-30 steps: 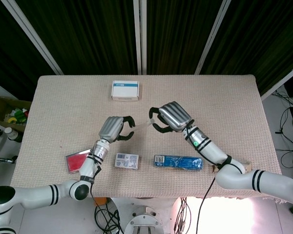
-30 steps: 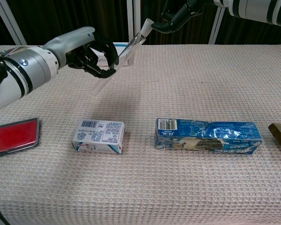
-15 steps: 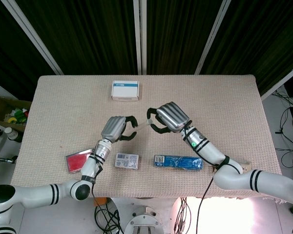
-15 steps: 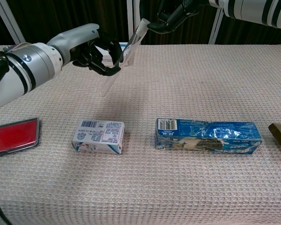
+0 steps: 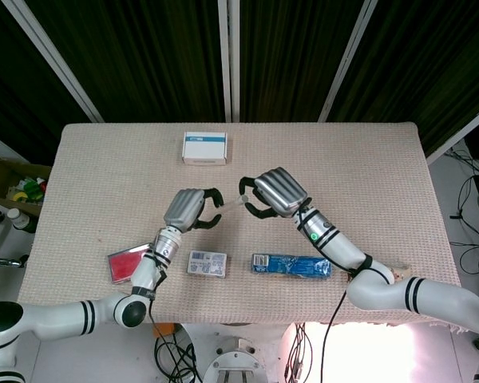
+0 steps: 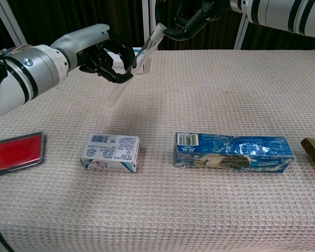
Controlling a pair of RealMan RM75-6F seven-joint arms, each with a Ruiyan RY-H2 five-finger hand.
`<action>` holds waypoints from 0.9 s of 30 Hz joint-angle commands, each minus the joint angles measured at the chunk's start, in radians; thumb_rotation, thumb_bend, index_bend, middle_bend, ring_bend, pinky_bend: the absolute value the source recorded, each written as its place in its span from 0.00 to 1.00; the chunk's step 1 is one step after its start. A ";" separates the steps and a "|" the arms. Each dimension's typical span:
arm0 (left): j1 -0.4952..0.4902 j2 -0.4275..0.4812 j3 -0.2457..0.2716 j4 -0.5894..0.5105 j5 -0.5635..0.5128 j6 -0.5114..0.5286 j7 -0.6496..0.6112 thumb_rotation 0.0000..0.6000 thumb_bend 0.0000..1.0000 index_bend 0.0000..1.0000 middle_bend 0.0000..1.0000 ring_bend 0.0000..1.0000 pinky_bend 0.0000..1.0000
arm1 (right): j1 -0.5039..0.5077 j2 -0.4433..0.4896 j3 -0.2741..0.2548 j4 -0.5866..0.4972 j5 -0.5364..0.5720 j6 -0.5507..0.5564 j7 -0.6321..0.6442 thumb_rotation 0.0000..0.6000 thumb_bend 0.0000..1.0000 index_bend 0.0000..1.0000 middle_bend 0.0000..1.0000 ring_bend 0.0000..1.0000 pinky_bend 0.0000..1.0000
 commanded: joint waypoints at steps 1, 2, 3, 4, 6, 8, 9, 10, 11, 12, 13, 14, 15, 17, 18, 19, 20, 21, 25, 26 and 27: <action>0.000 0.001 0.001 0.000 0.000 0.001 -0.001 1.00 0.49 0.66 0.66 0.81 1.00 | -0.001 -0.001 0.000 0.001 0.000 0.004 0.001 1.00 0.47 0.68 0.94 1.00 1.00; 0.000 0.001 0.002 0.000 -0.001 0.000 -0.001 1.00 0.49 0.66 0.66 0.81 1.00 | -0.001 -0.002 0.000 0.002 -0.001 0.006 0.001 1.00 0.44 0.66 0.94 1.00 1.00; 0.000 0.002 0.003 0.001 -0.001 0.001 -0.001 1.00 0.49 0.66 0.66 0.81 1.00 | -0.002 -0.003 0.000 0.002 -0.001 0.008 0.002 1.00 0.40 0.63 0.94 1.00 1.00; 0.000 0.002 0.004 0.001 -0.001 0.001 -0.001 1.00 0.49 0.66 0.66 0.81 1.00 | -0.002 -0.004 0.000 0.003 -0.001 0.010 0.002 1.00 0.33 0.59 0.94 1.00 1.00; 0.001 0.002 0.006 0.003 0.000 0.003 0.000 1.00 0.49 0.66 0.66 0.81 1.00 | -0.004 -0.006 0.001 0.004 0.000 0.013 0.005 1.00 0.23 0.52 0.94 1.00 1.00; 0.001 0.002 0.009 0.003 0.002 0.005 0.002 1.00 0.49 0.66 0.66 0.81 1.00 | -0.005 -0.007 0.001 0.005 -0.001 0.016 0.008 1.00 0.14 0.46 0.94 1.00 1.00; 0.002 0.002 0.011 0.003 0.004 0.008 0.003 1.00 0.49 0.66 0.66 0.81 1.00 | -0.006 -0.007 0.000 0.005 -0.001 0.017 0.010 1.00 0.09 0.41 0.94 1.00 1.00; 0.003 0.002 0.014 0.003 0.006 0.009 0.005 1.00 0.49 0.66 0.66 0.81 1.00 | -0.007 -0.008 -0.001 0.006 -0.002 0.019 0.011 1.00 0.05 0.38 0.94 1.00 1.00; 0.004 0.003 0.016 0.002 0.009 0.011 0.006 1.00 0.49 0.66 0.66 0.81 1.00 | -0.008 -0.008 -0.001 0.006 -0.002 0.020 0.013 1.00 0.04 0.36 0.94 1.00 1.00; 0.005 0.004 0.018 0.002 0.012 0.014 0.008 1.00 0.49 0.66 0.66 0.81 1.00 | -0.011 -0.007 -0.002 0.005 -0.003 0.022 0.015 1.00 0.03 0.34 0.94 1.00 1.00; 0.006 0.005 0.020 0.002 0.014 0.016 0.011 1.00 0.49 0.66 0.66 0.81 1.00 | -0.013 -0.005 -0.002 0.004 -0.004 0.025 0.018 1.00 0.03 0.34 0.94 1.00 1.00; 0.006 0.006 0.023 0.003 0.017 0.019 0.015 1.00 0.49 0.66 0.66 0.81 1.00 | -0.015 -0.003 -0.003 0.003 -0.005 0.027 0.020 1.00 0.03 0.33 0.94 1.00 1.00; 0.007 0.007 0.026 0.005 0.020 0.022 0.022 1.00 0.49 0.66 0.66 0.81 1.00 | -0.020 0.003 -0.003 0.000 -0.007 0.032 0.023 1.00 0.03 0.33 0.94 1.00 1.00; 0.009 0.012 0.036 0.014 0.026 0.029 0.041 1.00 0.49 0.66 0.66 0.81 1.00 | -0.034 0.020 -0.005 -0.009 -0.012 0.048 0.025 1.00 0.03 0.32 0.94 1.00 1.00; 0.009 0.014 0.042 0.021 0.030 0.033 0.056 1.00 0.49 0.66 0.66 0.81 1.00 | -0.043 0.031 -0.006 -0.015 -0.015 0.058 0.026 1.00 0.03 0.32 0.94 1.00 1.00; 0.009 0.016 0.051 0.035 0.033 0.038 0.080 1.00 0.49 0.66 0.66 0.81 1.00 | -0.053 0.044 -0.007 -0.022 -0.017 0.069 0.028 1.00 0.03 0.32 0.94 1.00 1.00; 0.009 0.016 0.060 0.049 0.033 0.042 0.105 1.00 0.49 0.66 0.66 0.81 1.00 | -0.065 0.058 -0.008 -0.028 -0.018 0.081 0.031 1.00 0.03 0.32 0.94 1.00 1.00; 0.007 0.014 0.070 0.067 0.032 0.046 0.138 1.00 0.49 0.66 0.66 0.81 1.00 | -0.082 0.077 -0.011 -0.036 -0.018 0.096 0.038 1.00 0.03 0.32 0.94 1.00 1.00; -0.001 -0.011 0.094 0.135 0.025 0.061 0.237 1.00 0.49 0.66 0.66 0.81 1.00 | -0.147 0.136 -0.029 -0.055 -0.023 0.146 0.062 1.00 0.03 0.32 0.94 1.00 1.00; -0.005 -0.021 0.100 0.151 0.014 0.056 0.266 1.00 0.49 0.66 0.66 0.81 1.00 | -0.167 0.150 -0.040 -0.057 -0.028 0.160 0.069 1.00 0.03 0.32 0.94 1.00 1.00; -0.008 -0.028 0.102 0.162 0.002 0.050 0.288 1.00 0.49 0.66 0.65 0.81 1.00 | -0.183 0.161 -0.050 -0.057 -0.031 0.168 0.073 1.00 0.03 0.32 0.94 1.00 1.00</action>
